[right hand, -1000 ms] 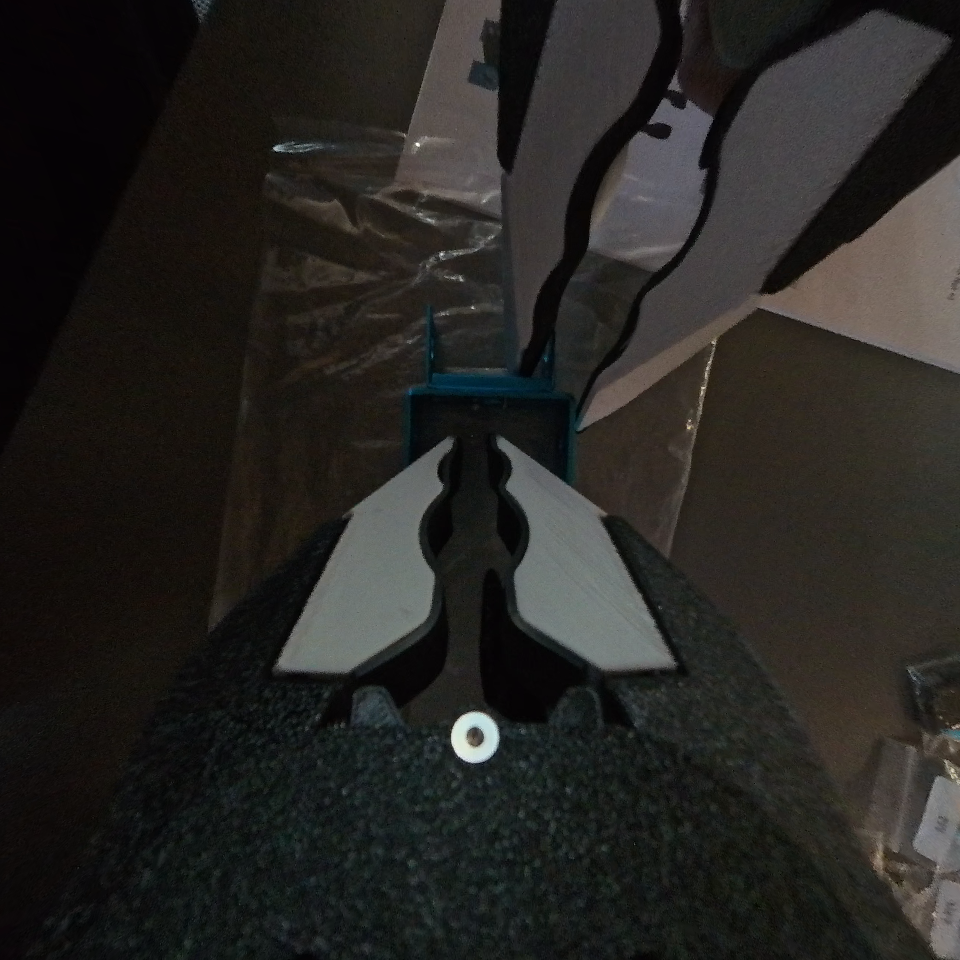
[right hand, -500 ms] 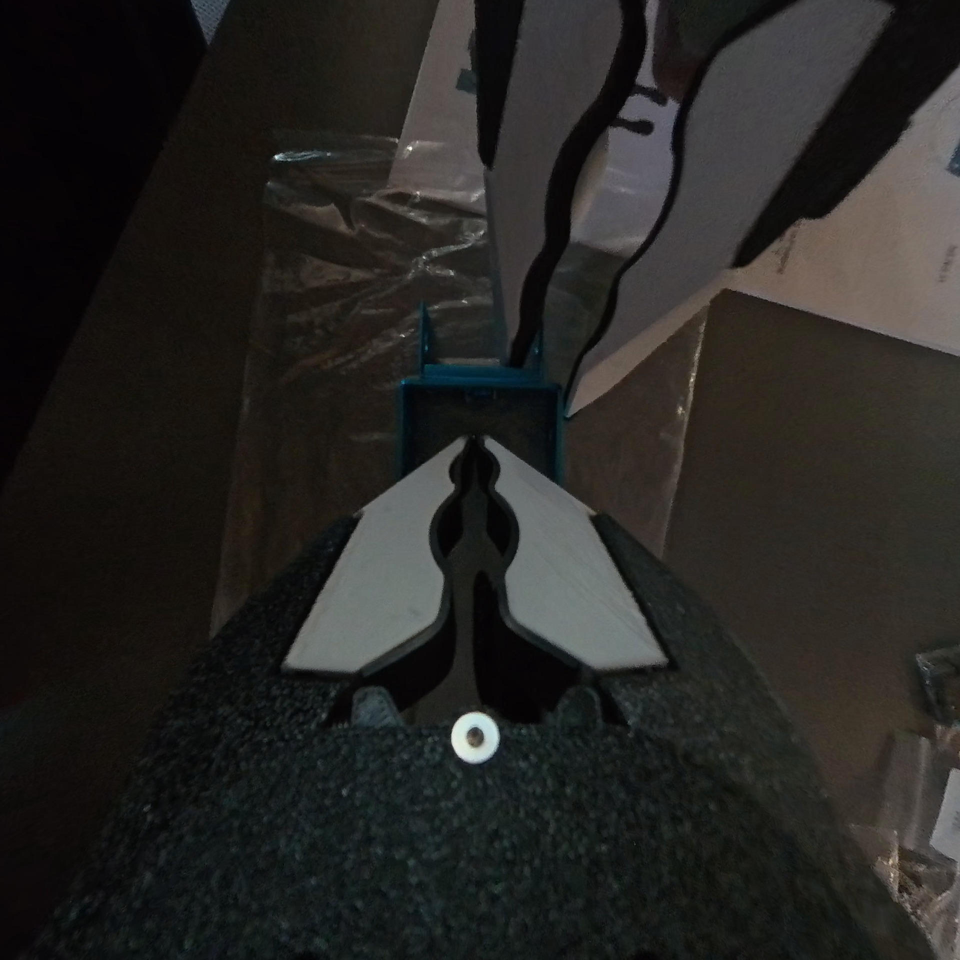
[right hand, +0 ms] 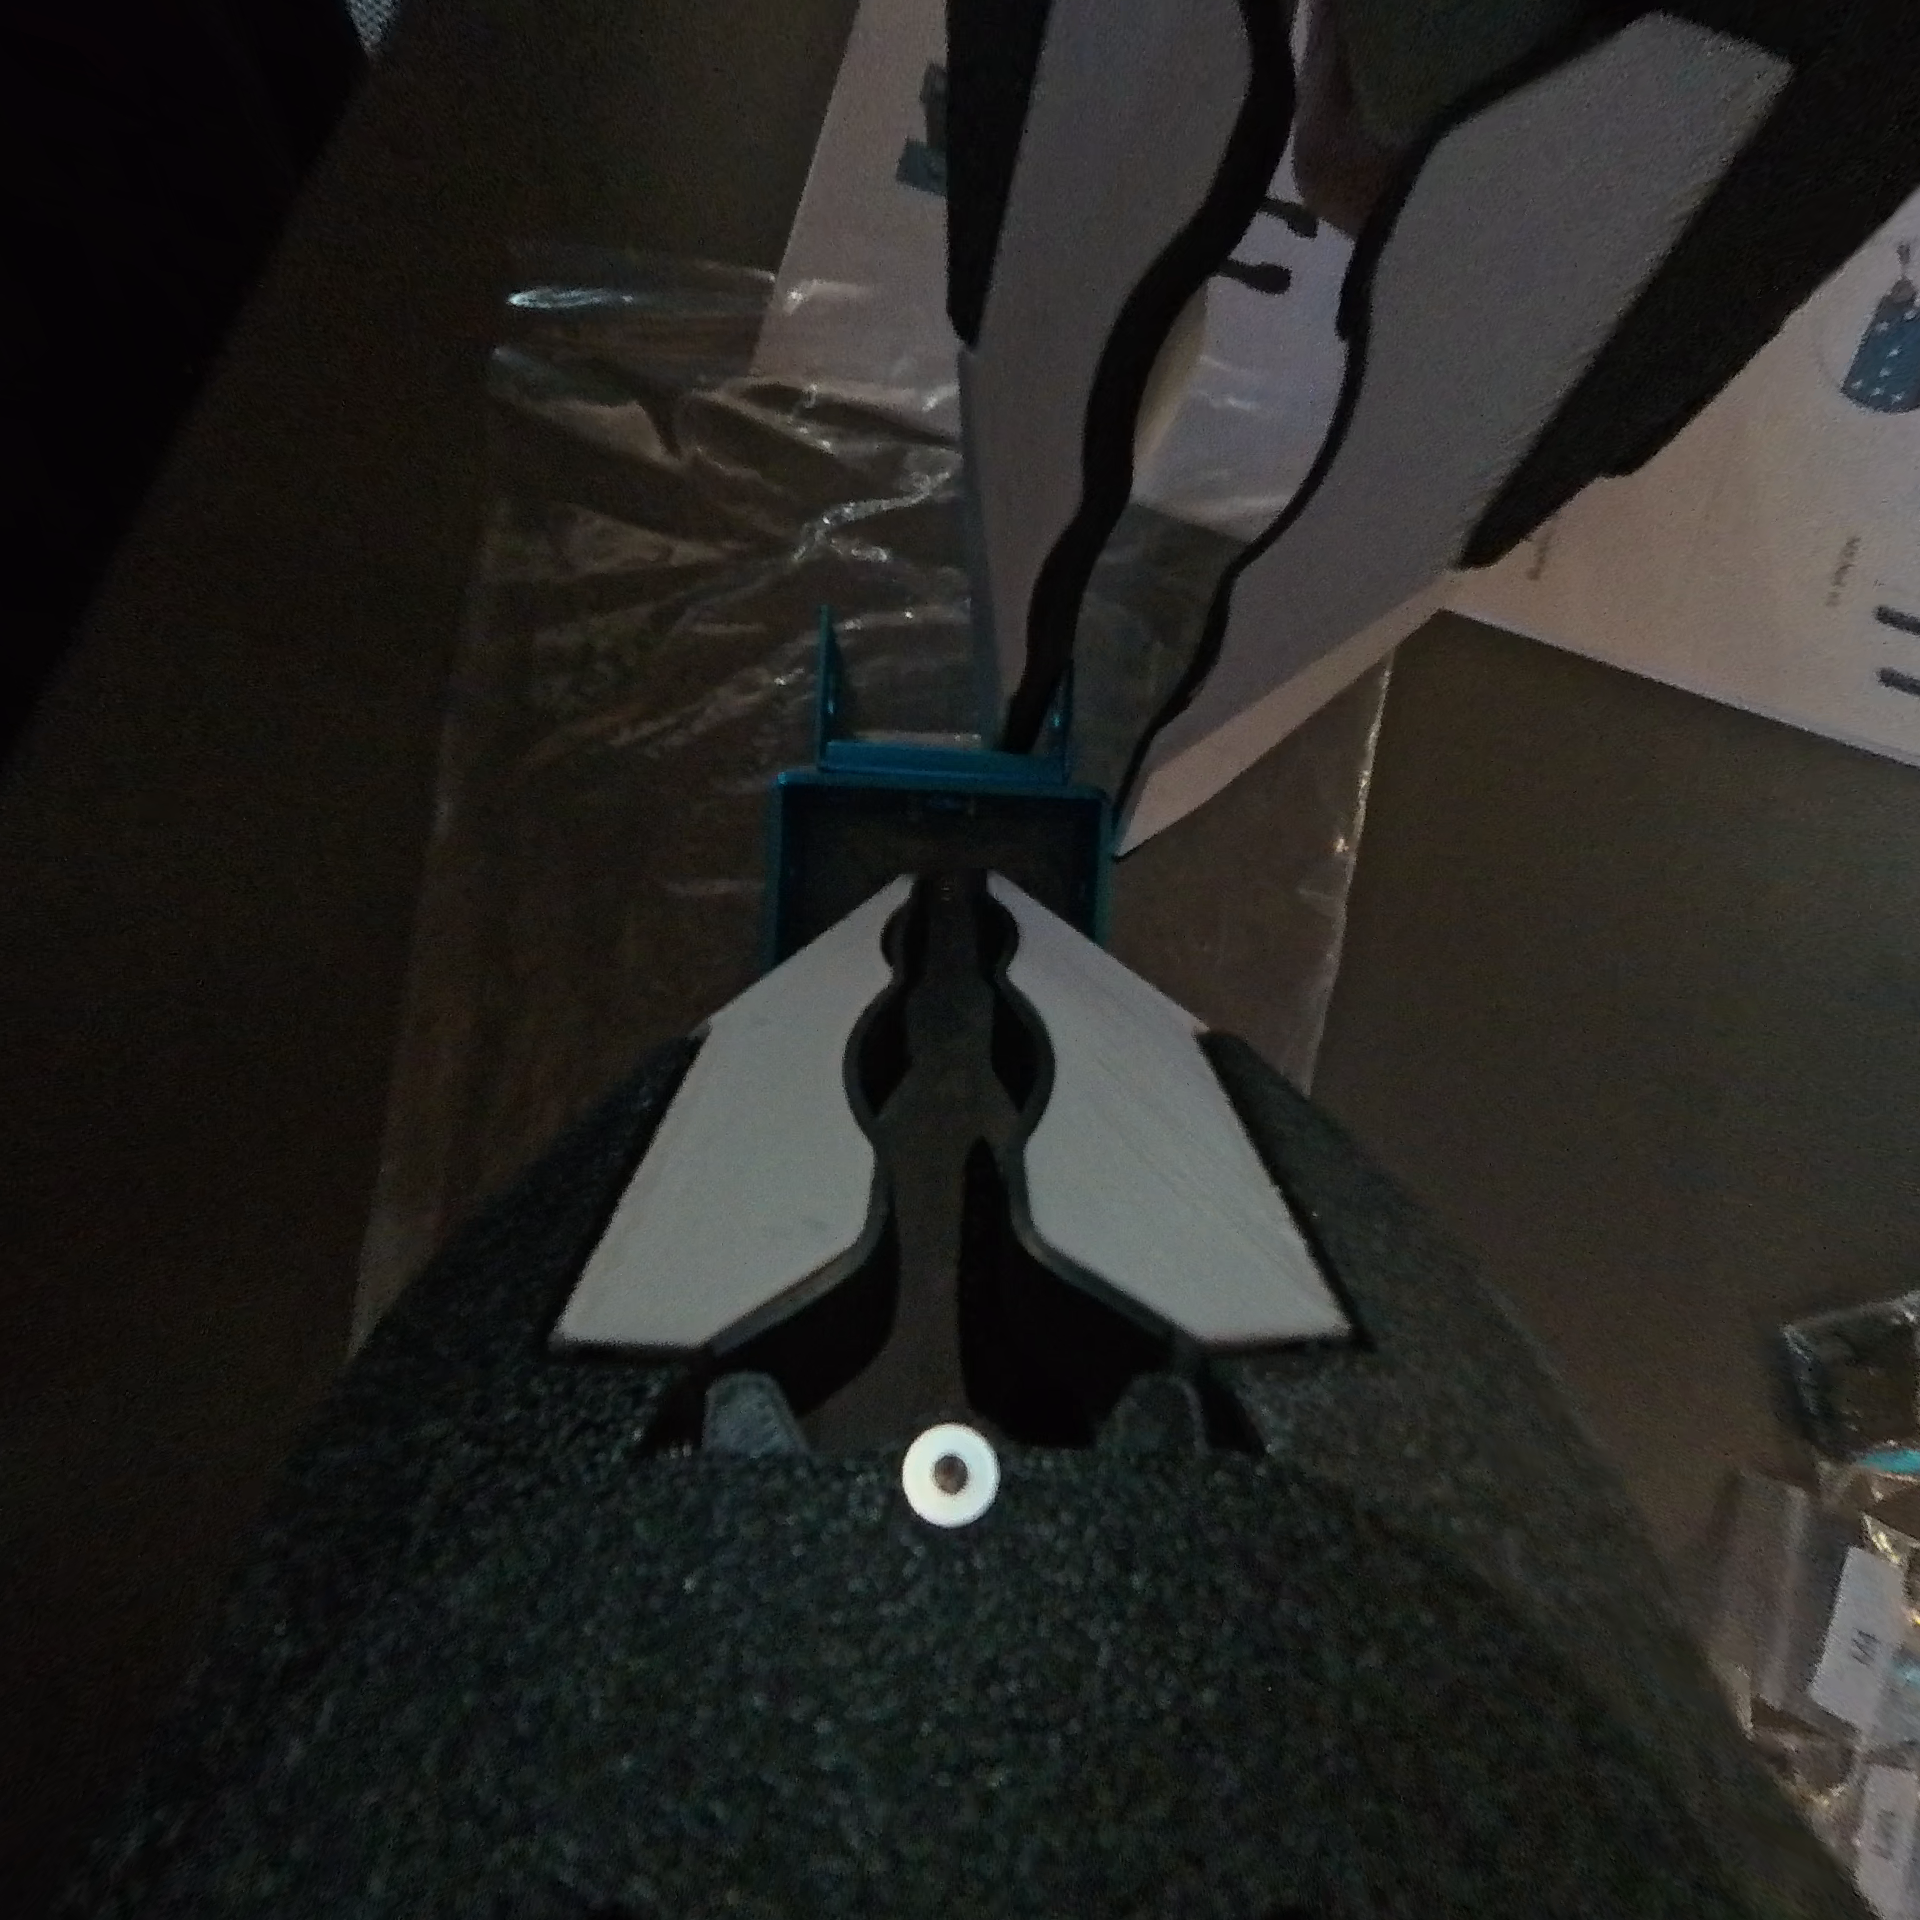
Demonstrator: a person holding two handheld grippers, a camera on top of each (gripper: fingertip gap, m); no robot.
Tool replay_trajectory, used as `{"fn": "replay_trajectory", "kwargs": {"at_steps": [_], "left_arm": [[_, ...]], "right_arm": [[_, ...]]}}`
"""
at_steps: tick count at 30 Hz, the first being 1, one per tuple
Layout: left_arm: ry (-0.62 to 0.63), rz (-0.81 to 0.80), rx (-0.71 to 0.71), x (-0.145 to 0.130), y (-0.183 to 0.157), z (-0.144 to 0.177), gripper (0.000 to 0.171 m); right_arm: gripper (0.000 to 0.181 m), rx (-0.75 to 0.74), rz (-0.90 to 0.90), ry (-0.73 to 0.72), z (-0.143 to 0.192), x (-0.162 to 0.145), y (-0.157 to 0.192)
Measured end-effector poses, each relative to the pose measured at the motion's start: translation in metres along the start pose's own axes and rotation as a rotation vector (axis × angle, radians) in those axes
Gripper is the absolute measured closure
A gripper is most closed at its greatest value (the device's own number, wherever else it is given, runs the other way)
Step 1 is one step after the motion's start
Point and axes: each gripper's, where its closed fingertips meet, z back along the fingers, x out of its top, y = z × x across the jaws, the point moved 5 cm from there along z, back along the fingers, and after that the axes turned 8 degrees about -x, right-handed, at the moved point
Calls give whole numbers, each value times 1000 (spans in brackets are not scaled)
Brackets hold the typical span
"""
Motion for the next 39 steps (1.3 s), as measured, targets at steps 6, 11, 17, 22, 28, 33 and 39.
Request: {"fn": "replay_trajectory", "kwargs": {"at_steps": [6, 11, 17, 22, 28, 33, 39], "left_arm": [[0, -1, -1, 0, -1, -1, 153], [-4, -2, 3, 1, 0, 0, 153], [-10, 1, -1, 1, 0, 0, 149], [-21, 1, 0, 2, -1, 1, 144], [-21, 8, -6, 2, -1, 0, 144], [-2, 5, -3, 1, -1, -2, 144], [-7, 13, -7, 2, -1, -2, 145]], "right_arm": [[178, 38, -42, 0, -1, -1, 0], [181, 14, -44, -60, 5, 1, -2], [181, 11, -112, -186, 20, 4, -7], [174, -23, -50, -73, 10, -3, 0], [168, -14, -13, 90, 2, -2, 1], [169, 75, -42, 237, 0, 5, -3], [177, 37, -36, 288, -3, 8, -5]]}}
